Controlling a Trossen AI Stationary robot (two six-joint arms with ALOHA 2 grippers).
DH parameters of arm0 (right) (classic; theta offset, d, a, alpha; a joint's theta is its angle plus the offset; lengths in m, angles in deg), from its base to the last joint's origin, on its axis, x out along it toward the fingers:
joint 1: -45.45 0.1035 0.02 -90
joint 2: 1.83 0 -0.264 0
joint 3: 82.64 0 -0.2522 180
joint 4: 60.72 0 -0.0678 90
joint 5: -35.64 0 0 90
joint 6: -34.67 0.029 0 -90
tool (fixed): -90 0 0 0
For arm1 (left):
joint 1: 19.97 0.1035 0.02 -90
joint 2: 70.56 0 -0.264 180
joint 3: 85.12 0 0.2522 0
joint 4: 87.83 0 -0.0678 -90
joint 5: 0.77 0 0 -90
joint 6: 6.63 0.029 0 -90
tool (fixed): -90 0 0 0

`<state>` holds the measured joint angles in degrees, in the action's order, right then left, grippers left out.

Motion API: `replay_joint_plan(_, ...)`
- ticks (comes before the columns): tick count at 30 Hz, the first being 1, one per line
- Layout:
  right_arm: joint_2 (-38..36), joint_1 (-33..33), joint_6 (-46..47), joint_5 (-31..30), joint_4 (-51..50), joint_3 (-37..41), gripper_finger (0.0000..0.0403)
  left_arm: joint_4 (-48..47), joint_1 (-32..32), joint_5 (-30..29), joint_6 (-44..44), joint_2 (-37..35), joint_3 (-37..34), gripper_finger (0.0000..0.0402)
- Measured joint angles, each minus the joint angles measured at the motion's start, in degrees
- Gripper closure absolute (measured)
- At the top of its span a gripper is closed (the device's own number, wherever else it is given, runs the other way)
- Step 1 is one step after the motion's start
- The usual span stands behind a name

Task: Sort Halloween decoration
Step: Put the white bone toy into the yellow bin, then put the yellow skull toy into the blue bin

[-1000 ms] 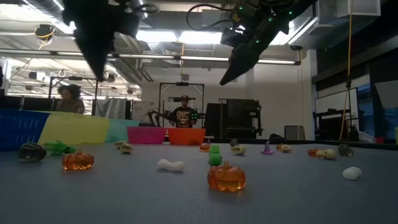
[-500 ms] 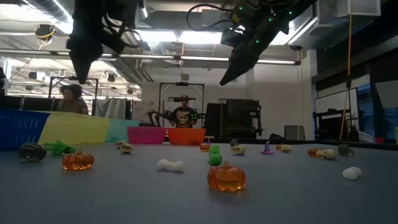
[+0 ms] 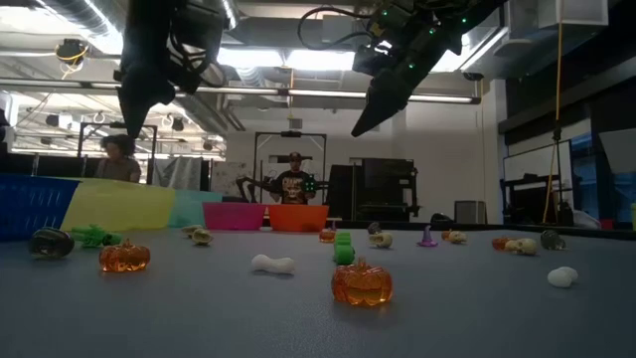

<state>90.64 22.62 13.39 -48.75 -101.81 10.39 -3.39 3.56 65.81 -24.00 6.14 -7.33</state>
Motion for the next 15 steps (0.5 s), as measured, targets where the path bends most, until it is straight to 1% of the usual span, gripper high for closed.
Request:
replay_joint_plan(9,0.00,-0.01,0.01,0.00,-0.02,0.00,0.0268,0.02,0.74,0.04,-0.02,0.00,0.00,0.0316)
replay_joint_plan(12,0.00,0.00,0.00,0.00,-0.02,0.00,0.0268,0.35,0.74,0.36,-0.07,0.00,0.00,0.0299)
replay_joint_plan(15,0.00,-0.02,0.00,0.00,-0.04,0.00,0.0268,1.69,0.74,1.99,-0.45,0.00,0.00,0.0287)
